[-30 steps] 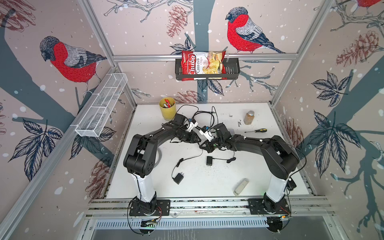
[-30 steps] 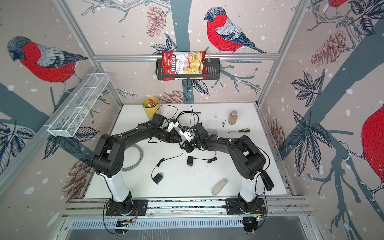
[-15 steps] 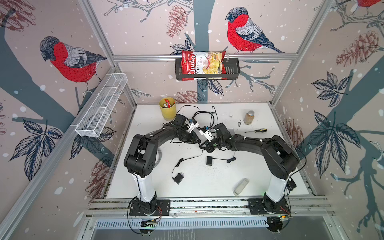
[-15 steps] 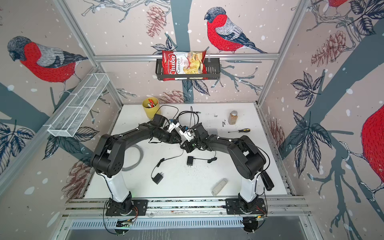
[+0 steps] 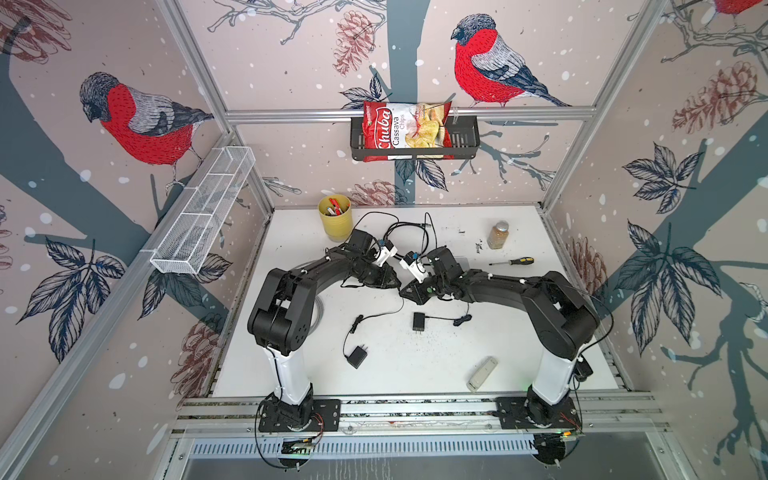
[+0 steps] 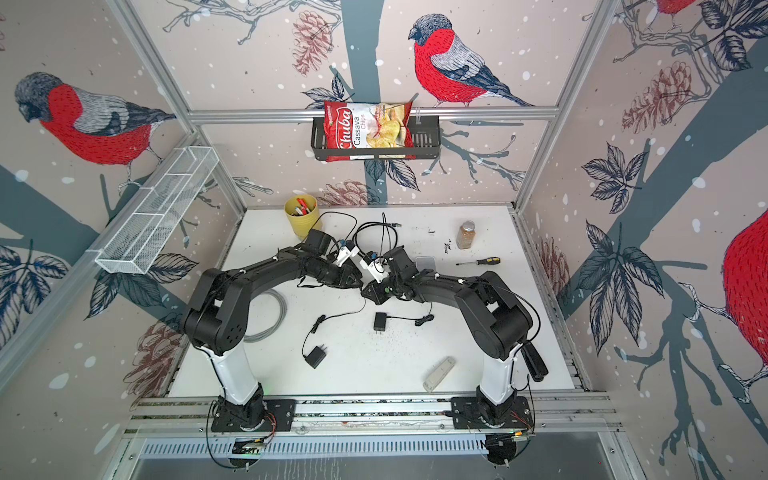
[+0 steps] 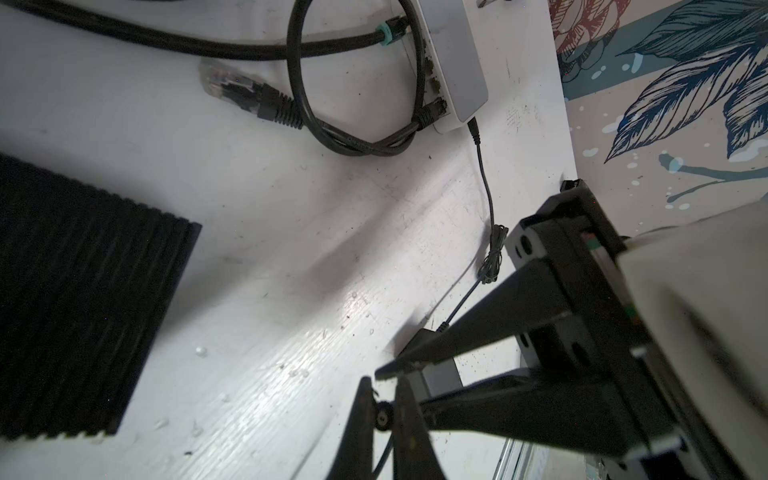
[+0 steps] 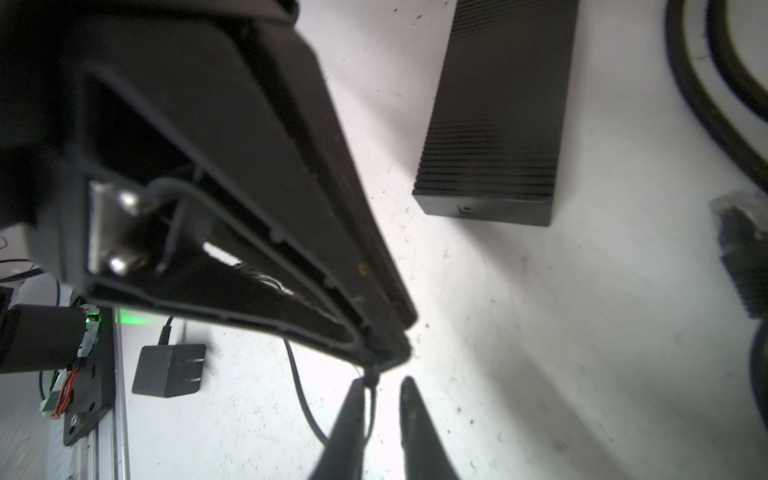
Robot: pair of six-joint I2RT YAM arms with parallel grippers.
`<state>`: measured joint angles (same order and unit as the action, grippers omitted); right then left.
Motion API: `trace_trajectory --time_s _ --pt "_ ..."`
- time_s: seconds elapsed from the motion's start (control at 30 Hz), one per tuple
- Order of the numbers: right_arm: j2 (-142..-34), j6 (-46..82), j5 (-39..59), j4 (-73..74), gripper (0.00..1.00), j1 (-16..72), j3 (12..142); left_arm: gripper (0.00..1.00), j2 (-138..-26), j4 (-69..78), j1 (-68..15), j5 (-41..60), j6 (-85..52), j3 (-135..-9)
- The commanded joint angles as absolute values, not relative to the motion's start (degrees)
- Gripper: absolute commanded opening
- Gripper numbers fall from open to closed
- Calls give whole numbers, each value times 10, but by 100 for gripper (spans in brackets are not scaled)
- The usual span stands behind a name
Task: Insert the plug into the switch port
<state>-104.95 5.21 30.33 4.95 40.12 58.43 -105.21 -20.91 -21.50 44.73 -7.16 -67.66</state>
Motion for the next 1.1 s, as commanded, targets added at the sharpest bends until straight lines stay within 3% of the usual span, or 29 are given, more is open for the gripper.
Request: trace_trajectory --time_s 0.0,0.63,1.07 --pt "-1028 81 274 98 26 398 561 2 -1034 -177 -215 447 -107 -658" --pt "-1030 104 272 172 28 421 532 1 -1021 -131 -215 461 -148 -632" --pt "-1030 105 270 186 13 423 528 1 -1022 -124 -216 463 -152 -625"
